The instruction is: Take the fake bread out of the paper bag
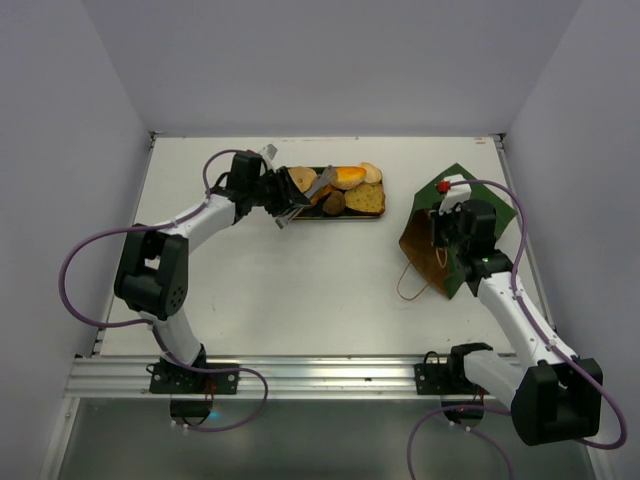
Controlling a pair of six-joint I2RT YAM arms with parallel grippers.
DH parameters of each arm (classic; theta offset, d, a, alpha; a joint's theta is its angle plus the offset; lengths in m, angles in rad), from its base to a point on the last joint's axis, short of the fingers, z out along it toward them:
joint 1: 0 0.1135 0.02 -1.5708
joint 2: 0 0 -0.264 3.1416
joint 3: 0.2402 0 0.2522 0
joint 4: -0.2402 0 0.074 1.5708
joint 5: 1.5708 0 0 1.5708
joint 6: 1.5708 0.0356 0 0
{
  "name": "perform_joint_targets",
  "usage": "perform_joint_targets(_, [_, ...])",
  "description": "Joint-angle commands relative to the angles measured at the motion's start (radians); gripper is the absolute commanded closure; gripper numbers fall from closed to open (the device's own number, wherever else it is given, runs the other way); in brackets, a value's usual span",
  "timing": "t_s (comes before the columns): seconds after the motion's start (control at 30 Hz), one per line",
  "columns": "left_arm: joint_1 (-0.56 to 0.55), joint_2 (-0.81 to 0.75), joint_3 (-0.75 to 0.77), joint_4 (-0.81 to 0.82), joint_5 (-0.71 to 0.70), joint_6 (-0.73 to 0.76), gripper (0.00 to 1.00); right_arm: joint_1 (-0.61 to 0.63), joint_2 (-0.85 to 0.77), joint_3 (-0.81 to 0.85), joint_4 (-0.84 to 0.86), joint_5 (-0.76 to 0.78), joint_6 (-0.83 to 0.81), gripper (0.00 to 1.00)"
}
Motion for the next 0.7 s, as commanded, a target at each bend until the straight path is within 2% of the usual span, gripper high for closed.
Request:
perform_joint_targets(0.0, [0.013,-0.041,0.007,0.011,0.004,0.018,0.52,-0.005,-0.022,0.004,0.043,-0.011,-0.008,0.98])
perform_joint_targets(0.67, [0.013,-0.064,0.012,0.021,0.016,0.01,0.51,-0.005,-0.022,0.003,0.043,-0.013,-0.01,0.98])
